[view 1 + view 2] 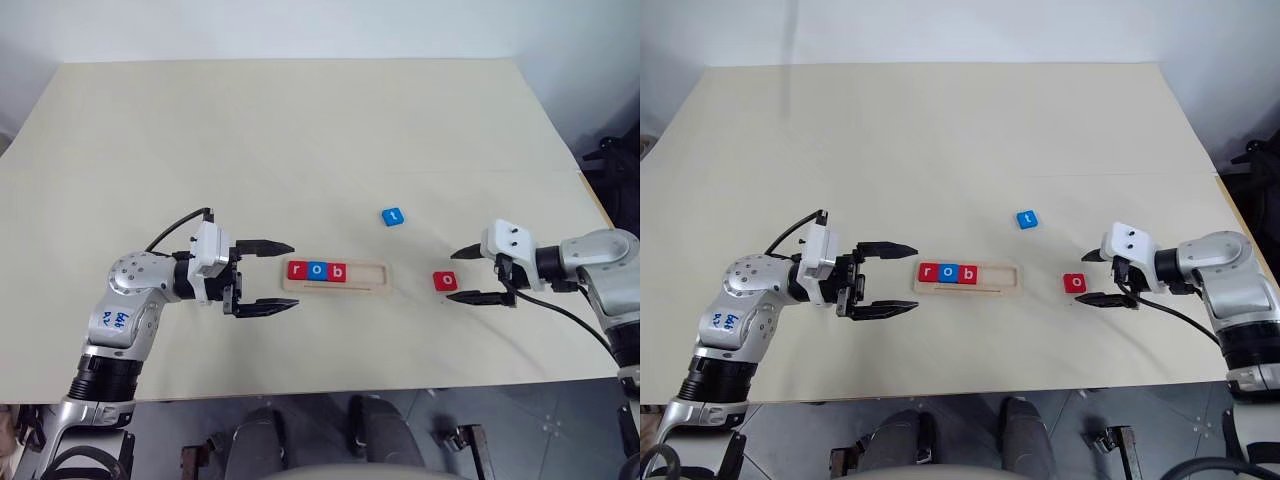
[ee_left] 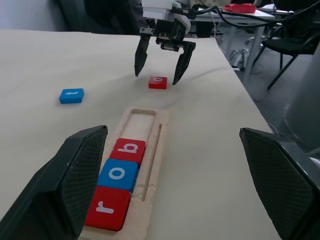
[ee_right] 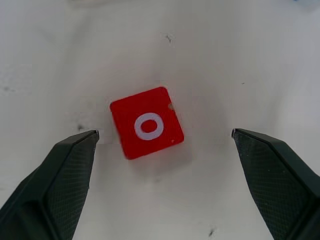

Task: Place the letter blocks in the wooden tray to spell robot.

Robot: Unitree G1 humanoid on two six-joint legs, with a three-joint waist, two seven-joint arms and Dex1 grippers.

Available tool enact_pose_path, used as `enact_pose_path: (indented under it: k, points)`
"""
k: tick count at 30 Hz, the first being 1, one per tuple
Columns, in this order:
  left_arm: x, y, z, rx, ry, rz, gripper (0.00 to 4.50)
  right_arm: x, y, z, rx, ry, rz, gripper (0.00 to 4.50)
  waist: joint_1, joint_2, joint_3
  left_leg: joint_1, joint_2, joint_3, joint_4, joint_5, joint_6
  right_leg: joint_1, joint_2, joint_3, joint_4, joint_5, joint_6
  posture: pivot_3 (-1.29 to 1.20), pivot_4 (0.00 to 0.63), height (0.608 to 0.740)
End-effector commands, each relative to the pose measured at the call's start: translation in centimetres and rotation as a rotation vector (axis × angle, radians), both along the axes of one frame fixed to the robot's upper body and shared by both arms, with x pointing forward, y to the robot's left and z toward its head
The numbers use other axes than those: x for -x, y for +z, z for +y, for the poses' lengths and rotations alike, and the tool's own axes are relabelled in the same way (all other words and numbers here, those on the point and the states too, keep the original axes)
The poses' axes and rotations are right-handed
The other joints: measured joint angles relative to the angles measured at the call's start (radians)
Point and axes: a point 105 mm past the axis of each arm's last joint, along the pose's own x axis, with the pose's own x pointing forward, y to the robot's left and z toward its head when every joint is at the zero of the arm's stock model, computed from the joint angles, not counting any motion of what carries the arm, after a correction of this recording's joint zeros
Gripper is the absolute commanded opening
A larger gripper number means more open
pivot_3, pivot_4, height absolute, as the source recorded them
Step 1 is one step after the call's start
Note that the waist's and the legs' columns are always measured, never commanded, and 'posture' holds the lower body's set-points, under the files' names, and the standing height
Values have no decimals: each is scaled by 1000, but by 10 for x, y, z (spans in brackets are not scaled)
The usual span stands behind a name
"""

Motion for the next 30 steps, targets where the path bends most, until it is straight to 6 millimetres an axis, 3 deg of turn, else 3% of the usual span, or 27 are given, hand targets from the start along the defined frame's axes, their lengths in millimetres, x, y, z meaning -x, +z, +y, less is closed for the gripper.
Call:
enact_pose_path:
  k: [1, 7, 9, 15, 20, 23, 30]
  points:
    - [5, 9, -1, 26, 3, -38, 4500, 1, 2, 2, -25, 28, 24, 3551, 0, 0, 0, 0, 0, 0, 0, 0, 0, 0, 0, 0, 0, 0, 0, 0, 150, 740]
    - [5, 9, 2, 35, 38, -39, 4500, 2, 7, 8, -55, 60, 18, 1460, 2, 0, 0, 0, 0, 0, 1, 0, 0, 0, 0, 0, 1, 0, 0, 0, 150, 740]
    - [4, 8, 2, 38, 48, -40, 4500, 3, 14, 15, -69, 86, 10, 1448, 2, 0, 0, 0, 0, 0, 1, 0, 0, 0, 0, 0, 2, 0, 0, 0, 150, 740]
    - [3, 5, 8, 34, 84, -33, 4500, 2, 43, 73, -152, 122, 31, 1448, -2, 1, 0, 0, 1, 0, 1, 0, -1, -2, 0, 1, 5, -1, -1, 0, 150, 740]
    - [4, 1, 10, 26, 101, -24, 4500, -1, 45, 117, -111, 176, 0, 1448, 1, 1, 1, 0, 1, 0, 1, 0, -1, -2, 0, 0, 5, -1, -2, 0, 150, 740]
    - [4, 1, 10, 26, 108, -25, 4500, -4, 43, 129, -102, 188, -11, 1448, 9, 1, 1, -1, 0, 0, 1, 0, -1, -3, -1, 0, 5, -1, -2, 0, 150, 740]
    - [7, 1, 11, 30, 127, -27, 4500, -11, 33, 136, -50, 200, -44, 1448, 13, 1, 1, -1, 0, 0, 1, 0, -1, -3, -1, 0, 5, -1, -2, 0, 150, 740]
